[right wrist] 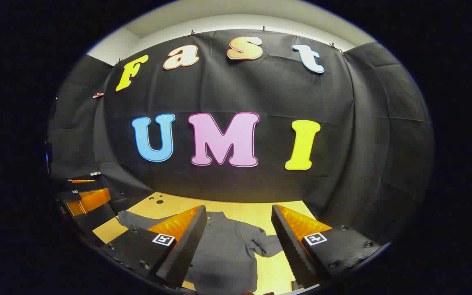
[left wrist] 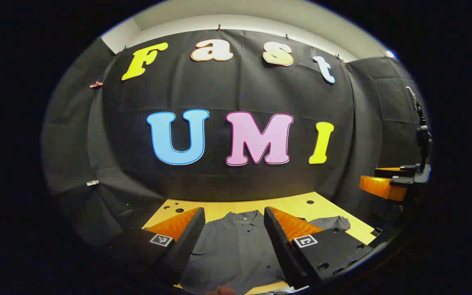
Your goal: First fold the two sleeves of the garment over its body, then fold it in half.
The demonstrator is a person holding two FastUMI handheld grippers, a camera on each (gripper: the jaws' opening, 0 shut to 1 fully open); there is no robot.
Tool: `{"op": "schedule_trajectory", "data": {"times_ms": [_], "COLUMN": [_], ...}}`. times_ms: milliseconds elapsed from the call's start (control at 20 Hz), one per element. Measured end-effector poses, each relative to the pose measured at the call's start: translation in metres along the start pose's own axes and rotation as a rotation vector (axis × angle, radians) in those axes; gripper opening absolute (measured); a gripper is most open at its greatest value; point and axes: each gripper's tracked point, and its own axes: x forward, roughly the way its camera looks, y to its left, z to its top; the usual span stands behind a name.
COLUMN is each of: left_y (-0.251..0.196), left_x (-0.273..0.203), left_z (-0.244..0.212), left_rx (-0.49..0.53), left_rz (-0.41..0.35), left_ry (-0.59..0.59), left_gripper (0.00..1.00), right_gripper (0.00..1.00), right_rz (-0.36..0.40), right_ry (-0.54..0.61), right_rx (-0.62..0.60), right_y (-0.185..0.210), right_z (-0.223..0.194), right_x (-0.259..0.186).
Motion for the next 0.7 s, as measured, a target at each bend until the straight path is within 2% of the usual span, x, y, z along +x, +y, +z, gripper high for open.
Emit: {"op": "schedule_trajectory", "data": {"times_ms": [700], "left_y": [0.009], "left_x": [0.011], "left_z": [-0.005], "left_rx": [-0.004], "left_rz": [-0.013], "left_ry": [0.020], "left_gripper": [0.92], "right_gripper": [0.98], "right_rz": [-0.007], "right_ry": [0.028], "right_rx": [0.016], "right_y": [0.008], "right_z": [0.000], "right_x": [0.002]}}
